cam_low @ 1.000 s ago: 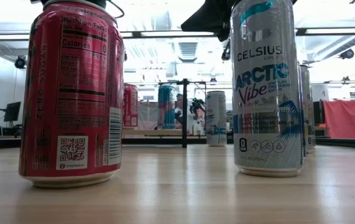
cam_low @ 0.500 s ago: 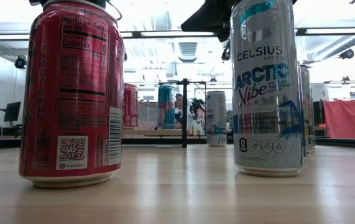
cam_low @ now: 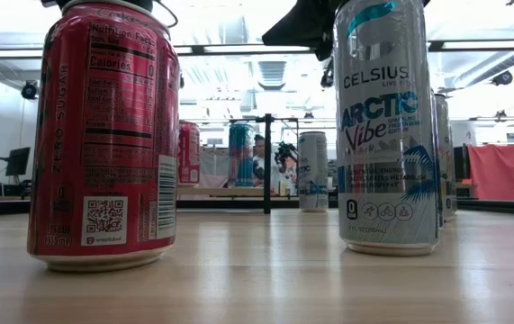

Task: Place canned beverage on shelf
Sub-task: Put the top red and black soda can on the shelf

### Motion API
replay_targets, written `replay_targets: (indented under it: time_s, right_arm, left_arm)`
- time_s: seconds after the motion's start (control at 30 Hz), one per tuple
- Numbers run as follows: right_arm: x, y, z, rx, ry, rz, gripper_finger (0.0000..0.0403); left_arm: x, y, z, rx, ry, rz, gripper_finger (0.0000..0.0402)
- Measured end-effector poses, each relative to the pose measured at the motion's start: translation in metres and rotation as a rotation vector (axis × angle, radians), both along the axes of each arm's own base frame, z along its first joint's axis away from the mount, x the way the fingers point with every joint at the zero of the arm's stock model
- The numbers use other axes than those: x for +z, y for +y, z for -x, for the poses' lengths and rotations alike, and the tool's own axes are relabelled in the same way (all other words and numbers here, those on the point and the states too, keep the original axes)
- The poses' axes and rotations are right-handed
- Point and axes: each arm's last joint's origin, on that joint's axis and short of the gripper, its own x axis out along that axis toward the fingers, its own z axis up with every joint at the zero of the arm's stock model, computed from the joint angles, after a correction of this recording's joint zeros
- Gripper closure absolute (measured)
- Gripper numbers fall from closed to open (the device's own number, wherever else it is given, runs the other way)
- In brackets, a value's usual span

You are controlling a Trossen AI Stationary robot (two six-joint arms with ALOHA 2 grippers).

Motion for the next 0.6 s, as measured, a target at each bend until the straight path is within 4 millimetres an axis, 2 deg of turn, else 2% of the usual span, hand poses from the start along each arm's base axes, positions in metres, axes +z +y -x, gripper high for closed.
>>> replay_targets:
  time_s: [0.2, 0.47, 0.6]
  right_arm:
    - [0.000, 0.000, 0.000, 0.000, 0.000, 0.000, 0.0392]
    - [0.000, 0.000, 0.000, 0.000, 0.000, 0.001, 0.0392]
    - [0.000, 0.000, 0.000, 0.001, 0.000, 0.003, 0.0392]
  left_arm:
    - [0.014, -0.003, 0.008, -0.096, 0.047, -0.058, 0.0402]
    - [0.009, -0.010, 0.028, -0.256, 0.296, -0.045, 0.0402]
    - [0.009, -0.013, 0.034, -0.291, 0.343, -0.044, 0.0402]
